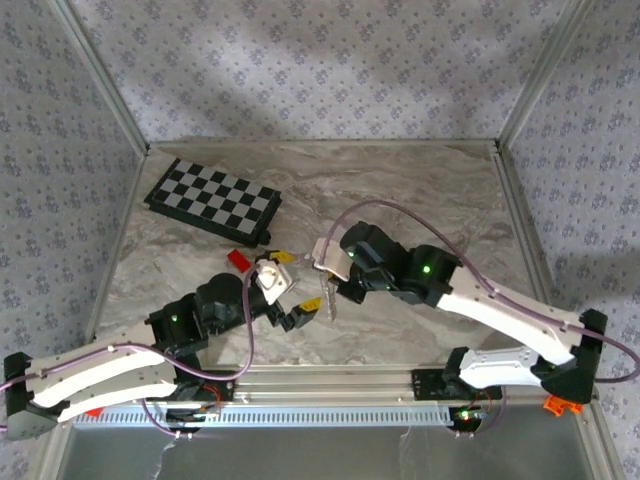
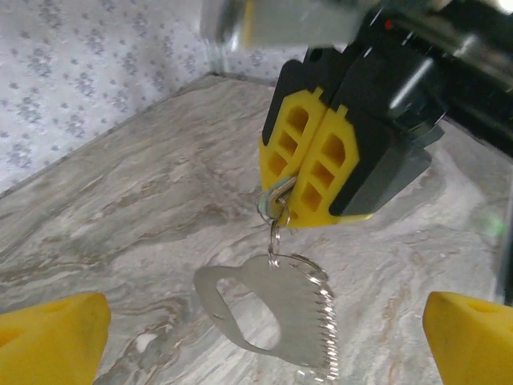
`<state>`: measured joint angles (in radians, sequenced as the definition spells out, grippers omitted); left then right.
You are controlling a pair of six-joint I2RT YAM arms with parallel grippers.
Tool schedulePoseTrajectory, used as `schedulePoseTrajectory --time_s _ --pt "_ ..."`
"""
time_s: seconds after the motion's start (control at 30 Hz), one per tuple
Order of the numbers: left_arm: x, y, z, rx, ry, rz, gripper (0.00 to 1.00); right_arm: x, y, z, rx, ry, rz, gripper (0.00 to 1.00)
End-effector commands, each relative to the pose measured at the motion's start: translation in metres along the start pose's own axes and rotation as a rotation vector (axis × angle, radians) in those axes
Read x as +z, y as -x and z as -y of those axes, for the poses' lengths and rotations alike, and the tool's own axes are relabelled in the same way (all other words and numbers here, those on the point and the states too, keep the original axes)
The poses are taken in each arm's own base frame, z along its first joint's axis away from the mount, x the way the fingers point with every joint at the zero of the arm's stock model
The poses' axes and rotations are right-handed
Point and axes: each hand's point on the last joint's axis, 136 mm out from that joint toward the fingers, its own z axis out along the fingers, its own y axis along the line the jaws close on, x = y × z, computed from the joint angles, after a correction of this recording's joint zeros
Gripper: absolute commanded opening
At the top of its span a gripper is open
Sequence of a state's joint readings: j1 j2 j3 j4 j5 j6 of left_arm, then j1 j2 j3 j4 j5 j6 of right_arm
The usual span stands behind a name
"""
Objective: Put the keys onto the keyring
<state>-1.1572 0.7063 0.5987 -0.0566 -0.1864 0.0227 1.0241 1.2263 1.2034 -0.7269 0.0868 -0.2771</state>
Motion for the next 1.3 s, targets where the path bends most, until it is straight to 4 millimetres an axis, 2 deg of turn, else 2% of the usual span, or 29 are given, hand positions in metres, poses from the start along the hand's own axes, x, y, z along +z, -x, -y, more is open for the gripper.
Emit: schedulePoseTrajectory --time_s 0.0,0.17,0.43,0.63,1.1,1.27 --pt "-0.005 0.001 -0.019 -0.026 0.102 0.024 1.00 -0.007 0.022 0.027 0.056 -0.073 0.069 0.00" --pt "-0.009 -0.006 -0.031 -0.021 0.167 0.018 0.99 0.006 0.041 0.043 0.073 -0.090 0.124 0.00" --pt "-0.005 -0.019 -0.027 -0.011 0.150 -0.015 1.00 0.036 0.057 0.058 0.078 -0.090 0.123 0.00" --pt "-0.006 -0.026 -0.026 -0.013 0.140 -0.016 0.99 0.050 0.068 0.073 0.121 -0.101 0.125 0.00" --pt "-0.004 -0.039 -0.026 -0.031 0.147 -0.028 1.00 0.085 0.094 0.086 0.219 -0.063 0.138 0.00" --pt "-0.007 -0.041 -0.027 -0.036 0.148 -0.025 0.99 0.099 0.098 0.081 0.243 -0.031 0.131 0.00"
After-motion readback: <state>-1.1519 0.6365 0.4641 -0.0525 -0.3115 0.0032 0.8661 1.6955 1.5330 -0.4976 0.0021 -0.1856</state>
